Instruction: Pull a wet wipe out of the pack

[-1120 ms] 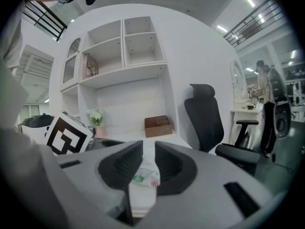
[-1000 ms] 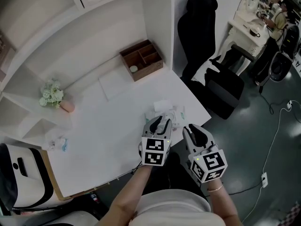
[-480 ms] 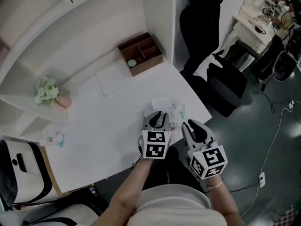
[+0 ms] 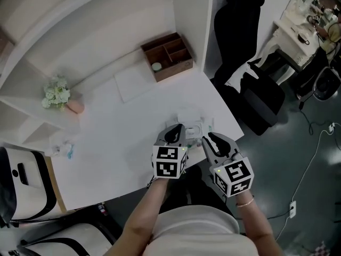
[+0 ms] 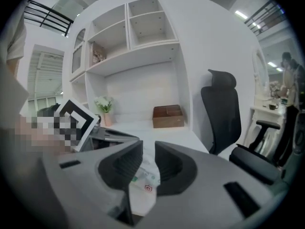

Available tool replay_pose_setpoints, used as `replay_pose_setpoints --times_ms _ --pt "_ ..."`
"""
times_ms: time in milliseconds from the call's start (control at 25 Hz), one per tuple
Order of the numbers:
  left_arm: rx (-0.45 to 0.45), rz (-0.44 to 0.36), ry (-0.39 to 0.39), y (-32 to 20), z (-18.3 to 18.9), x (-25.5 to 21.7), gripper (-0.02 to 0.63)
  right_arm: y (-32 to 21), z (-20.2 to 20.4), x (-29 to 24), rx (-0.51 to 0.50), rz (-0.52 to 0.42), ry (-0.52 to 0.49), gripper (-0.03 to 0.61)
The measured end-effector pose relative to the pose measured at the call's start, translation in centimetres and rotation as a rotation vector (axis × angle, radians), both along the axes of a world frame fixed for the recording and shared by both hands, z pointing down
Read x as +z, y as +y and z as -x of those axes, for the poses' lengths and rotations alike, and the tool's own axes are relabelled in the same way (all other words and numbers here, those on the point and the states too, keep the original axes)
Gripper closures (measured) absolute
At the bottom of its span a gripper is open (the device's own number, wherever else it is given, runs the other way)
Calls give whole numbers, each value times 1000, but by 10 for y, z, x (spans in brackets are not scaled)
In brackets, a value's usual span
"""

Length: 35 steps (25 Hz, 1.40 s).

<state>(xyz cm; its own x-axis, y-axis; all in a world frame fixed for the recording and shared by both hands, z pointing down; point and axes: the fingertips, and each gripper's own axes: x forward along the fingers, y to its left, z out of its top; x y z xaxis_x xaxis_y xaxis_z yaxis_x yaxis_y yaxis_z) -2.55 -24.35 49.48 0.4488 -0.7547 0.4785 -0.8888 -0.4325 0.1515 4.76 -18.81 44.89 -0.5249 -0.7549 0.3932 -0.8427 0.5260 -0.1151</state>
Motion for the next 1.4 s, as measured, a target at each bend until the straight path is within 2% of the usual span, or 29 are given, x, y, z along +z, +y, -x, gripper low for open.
replay_pose_setpoints --times_ms 240,520,1080,1280,1400 --pt "-45 14 9 1 15 5 620 -7 15 11 -110 0 94 514" --pt "-93 29 31 2 25 9 620 -13 33 30 -282 -16 283 514" --pt "-145 49 59 7 32 14 620 -25 48 69 -541 -5 603 514" --pt "-153 65 59 8 33 16 620 -26 53 77 -606 -4 695 514" --pt "-154 68 62 8 33 17 620 -29 53 79 -601 -2 736 514"
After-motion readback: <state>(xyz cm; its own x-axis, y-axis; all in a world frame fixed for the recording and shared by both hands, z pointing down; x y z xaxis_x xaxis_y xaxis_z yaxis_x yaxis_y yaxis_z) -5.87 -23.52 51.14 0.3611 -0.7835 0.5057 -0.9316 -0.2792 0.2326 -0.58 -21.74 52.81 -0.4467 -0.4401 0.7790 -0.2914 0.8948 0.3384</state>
